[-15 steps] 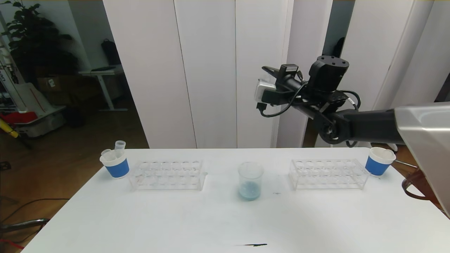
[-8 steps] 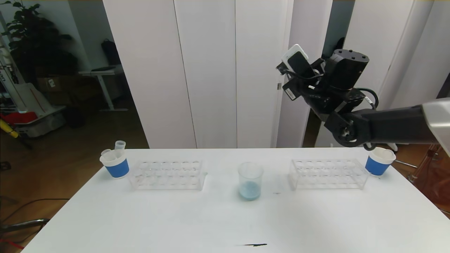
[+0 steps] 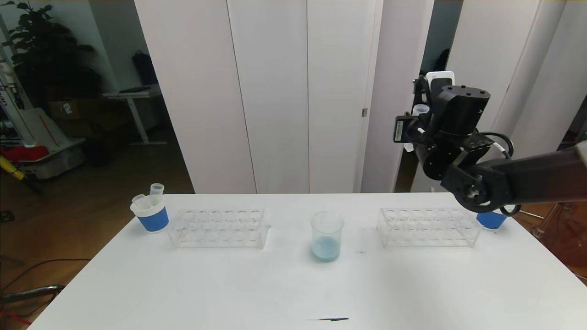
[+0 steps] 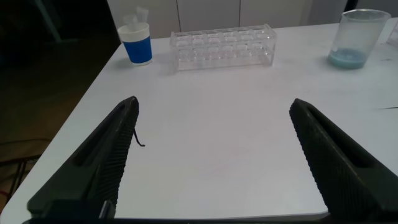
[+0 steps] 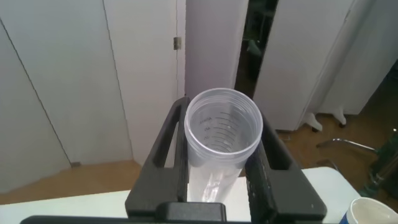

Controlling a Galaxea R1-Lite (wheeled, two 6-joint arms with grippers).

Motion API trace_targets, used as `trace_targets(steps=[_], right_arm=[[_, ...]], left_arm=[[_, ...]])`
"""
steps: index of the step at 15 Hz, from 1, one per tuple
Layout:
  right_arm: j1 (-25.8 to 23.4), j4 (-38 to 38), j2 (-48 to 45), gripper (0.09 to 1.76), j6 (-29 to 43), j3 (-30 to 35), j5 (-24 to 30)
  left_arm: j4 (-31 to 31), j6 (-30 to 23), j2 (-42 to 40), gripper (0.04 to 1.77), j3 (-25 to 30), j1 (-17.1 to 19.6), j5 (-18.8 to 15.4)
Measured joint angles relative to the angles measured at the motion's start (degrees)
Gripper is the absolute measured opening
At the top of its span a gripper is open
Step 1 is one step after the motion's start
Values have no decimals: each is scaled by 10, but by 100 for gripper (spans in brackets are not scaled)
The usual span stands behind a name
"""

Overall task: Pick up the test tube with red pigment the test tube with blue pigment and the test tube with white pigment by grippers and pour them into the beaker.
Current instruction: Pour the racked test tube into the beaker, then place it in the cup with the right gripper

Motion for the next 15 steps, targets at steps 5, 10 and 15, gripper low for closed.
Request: trace_targets(steps=[5,10,15], right_arm=[[-21,-6,-27,59,88,89,-7],[-109,-51,-62,59,89,138,-26],[-249,-63,-74,59,79,140,-4]], left_arm=[[0,0,0,173,0,0,0],[0,0,0,173,0,0,0],[0,0,0,173,0,0,0]])
